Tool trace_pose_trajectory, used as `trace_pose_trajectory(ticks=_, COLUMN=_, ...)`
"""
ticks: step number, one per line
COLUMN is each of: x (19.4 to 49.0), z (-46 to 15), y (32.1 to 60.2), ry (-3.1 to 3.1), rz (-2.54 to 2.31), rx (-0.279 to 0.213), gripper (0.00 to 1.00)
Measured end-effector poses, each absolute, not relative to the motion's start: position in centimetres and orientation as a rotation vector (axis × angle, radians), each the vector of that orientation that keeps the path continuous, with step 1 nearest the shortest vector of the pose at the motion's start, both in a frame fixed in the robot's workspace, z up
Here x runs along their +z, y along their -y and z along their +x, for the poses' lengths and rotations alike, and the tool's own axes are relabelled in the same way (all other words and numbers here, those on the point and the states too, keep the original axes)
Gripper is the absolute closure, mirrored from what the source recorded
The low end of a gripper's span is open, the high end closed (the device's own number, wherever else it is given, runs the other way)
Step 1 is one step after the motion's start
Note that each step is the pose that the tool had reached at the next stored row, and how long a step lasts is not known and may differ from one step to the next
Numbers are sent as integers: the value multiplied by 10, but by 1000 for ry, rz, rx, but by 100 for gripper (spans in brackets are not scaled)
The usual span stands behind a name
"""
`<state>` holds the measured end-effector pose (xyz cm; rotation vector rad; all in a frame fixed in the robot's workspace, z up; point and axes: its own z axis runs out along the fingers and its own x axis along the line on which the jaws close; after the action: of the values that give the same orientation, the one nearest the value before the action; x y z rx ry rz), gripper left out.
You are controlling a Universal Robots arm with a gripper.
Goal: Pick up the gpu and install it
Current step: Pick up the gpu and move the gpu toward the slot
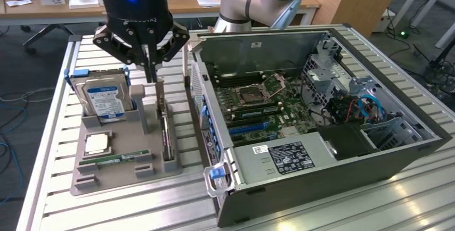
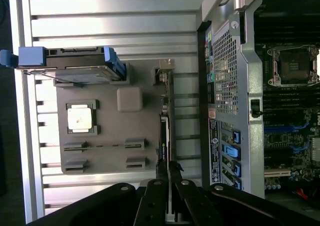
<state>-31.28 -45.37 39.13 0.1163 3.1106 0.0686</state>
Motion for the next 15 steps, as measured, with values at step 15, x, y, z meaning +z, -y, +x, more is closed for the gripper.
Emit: trace_pose_trajectory(ticks=15, x=386, z=-313, y=454, ry=-3111, rz=116, rx=69, gripper=58)
